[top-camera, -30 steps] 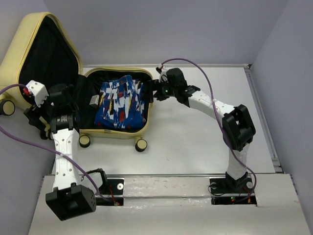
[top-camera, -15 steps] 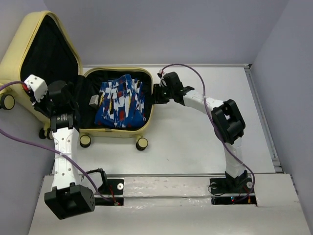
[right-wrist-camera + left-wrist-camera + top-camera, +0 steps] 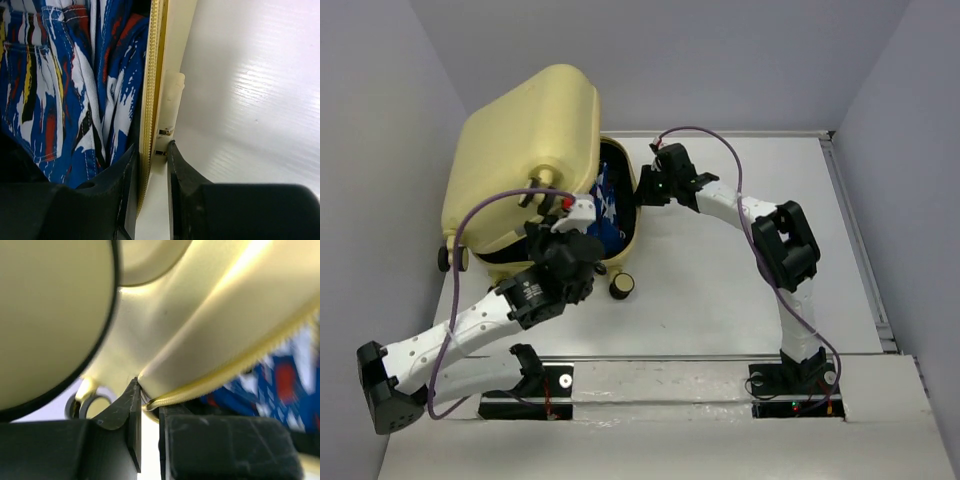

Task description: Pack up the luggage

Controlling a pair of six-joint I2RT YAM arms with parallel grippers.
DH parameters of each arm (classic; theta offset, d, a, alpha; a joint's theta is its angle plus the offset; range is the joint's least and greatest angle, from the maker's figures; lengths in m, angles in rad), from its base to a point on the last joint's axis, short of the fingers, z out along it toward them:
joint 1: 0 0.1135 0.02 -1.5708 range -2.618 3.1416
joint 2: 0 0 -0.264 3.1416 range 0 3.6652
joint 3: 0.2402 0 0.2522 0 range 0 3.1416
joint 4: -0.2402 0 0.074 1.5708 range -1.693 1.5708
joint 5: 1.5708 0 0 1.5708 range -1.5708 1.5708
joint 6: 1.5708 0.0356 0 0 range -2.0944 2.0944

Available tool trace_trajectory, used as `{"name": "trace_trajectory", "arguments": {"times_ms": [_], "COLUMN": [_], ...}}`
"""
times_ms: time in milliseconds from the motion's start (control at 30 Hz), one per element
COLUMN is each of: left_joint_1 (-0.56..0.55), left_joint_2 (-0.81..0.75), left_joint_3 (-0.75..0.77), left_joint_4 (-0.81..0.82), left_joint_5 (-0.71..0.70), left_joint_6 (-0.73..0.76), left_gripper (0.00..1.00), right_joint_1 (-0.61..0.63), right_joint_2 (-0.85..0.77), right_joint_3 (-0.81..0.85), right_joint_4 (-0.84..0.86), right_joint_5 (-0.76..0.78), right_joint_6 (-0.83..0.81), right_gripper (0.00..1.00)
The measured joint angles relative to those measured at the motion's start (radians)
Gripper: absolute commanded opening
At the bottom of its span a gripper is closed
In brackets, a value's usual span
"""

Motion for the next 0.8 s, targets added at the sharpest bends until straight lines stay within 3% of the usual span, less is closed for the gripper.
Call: {"name": "trace_trajectory", "arguments": {"times_ms": [67,100,267,367,467,533,567,633,667,700,733,800], "left_joint_1": [-0.127,-0.173,-0.457,-0.477,-0.457,-0.378,-0.277,-0.110,0.012,0.081,0.158,0.272], "left_joint_2": [0.045,0.066,0.164,0.150,0.082,0.047,0.044,0.051,0.066,0.081,0.103,0.164], "left_joint_3": [0.010,0.019,0.161,0.220,0.230,0.256,0.284,0.325,0.357,0.374,0.401,0.458], "left_joint_4": [-0.117,-0.181,-0.234,-0.170,-0.082,-0.055,-0.041,-0.027,-0.029,-0.027,-0.030,-0.030], "left_joint_5": [0.005,0.027,0.206,0.244,0.288,0.343,0.389,0.455,0.513,0.539,0.582,0.656], "left_joint_6": [-0.044,-0.095,-0.274,-0.286,-0.270,-0.272,-0.282,-0.301,-0.320,-0.333,-0.355,-0.388], "left_gripper": [0.75,0.84,0.89,0.97,0.97,0.94,0.93,0.94,0.93,0.94,0.94,0.94], "right_joint_1": [0.000,-0.001,-0.017,-0.040,-0.076,-0.094,-0.115,-0.156,-0.180,-0.211,-0.232,-0.289], "right_joint_2": [0.000,0.000,-0.008,-0.029,-0.080,-0.109,-0.131,-0.156,-0.165,-0.174,-0.178,-0.182], "right_joint_3": [0.000,0.000,-0.039,-0.099,-0.182,-0.222,-0.248,-0.274,-0.276,-0.275,-0.271,-0.237], "right_joint_4": [0.004,0.007,0.069,0.122,0.139,0.140,0.134,0.120,0.105,0.084,0.057,-0.009], "right_joint_5": [0.005,0.010,-0.014,-0.032,-0.082,-0.098,-0.107,-0.127,-0.135,-0.148,-0.151,-0.156], "right_joint_6": [-0.005,-0.009,-0.019,-0.016,-0.021,-0.029,-0.036,-0.043,-0.051,-0.063,-0.071,-0.091], "right_gripper": [0.07,0.07,0.07,0.07,0.07,0.07,0.07,0.20,0.32,0.60,0.73,0.89]}}
